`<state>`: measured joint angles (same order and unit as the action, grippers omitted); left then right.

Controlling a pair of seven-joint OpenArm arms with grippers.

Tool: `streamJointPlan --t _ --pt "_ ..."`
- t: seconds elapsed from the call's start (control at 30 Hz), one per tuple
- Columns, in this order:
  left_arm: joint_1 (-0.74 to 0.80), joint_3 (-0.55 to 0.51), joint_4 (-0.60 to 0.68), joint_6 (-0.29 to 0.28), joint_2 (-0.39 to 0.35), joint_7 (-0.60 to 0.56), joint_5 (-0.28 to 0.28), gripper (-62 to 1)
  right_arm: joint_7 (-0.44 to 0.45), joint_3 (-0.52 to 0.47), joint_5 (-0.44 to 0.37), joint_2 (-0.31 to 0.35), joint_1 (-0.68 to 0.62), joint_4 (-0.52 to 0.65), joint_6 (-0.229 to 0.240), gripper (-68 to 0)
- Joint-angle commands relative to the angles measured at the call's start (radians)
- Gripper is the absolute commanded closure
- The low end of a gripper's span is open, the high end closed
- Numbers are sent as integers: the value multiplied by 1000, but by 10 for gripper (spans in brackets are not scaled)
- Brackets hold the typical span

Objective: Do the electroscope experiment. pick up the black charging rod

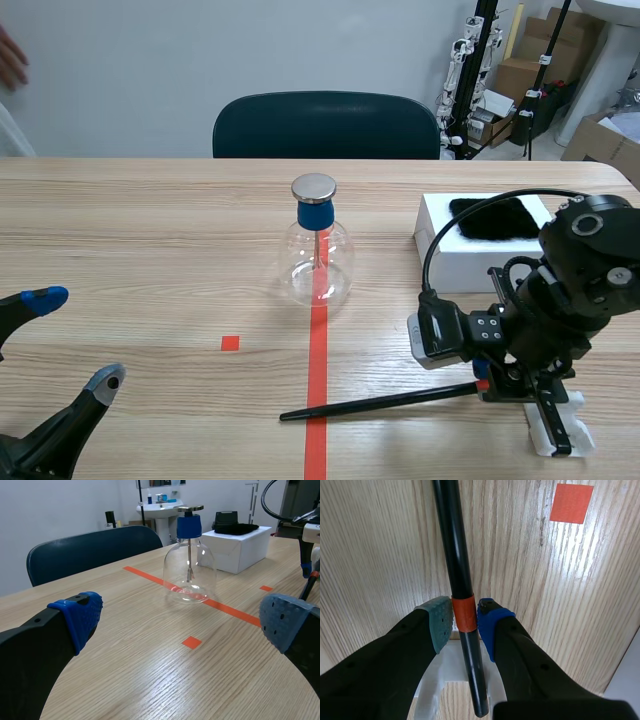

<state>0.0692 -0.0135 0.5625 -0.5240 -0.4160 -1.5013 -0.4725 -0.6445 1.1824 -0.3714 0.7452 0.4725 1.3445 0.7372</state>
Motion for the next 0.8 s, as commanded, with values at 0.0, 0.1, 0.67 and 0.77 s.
streamJointPlan --t 0.0,0.1,0.67,0.77 --pt "2 -3 14 5 -6 -44 16 -623 -4 -3 -2 14 21 8 8 -123" --pt "2 -3 14 5 -6 -43 16 -623 -4 -3 -2 14 21 8 8 -123" --pt "2 -3 14 5 -6 -48 16 -623 -11 -3 0 14 21 8 8 0" --pt "2 -3 14 5 -6 -48 16 -623 -11 -3 1 14 21 10 8 0"
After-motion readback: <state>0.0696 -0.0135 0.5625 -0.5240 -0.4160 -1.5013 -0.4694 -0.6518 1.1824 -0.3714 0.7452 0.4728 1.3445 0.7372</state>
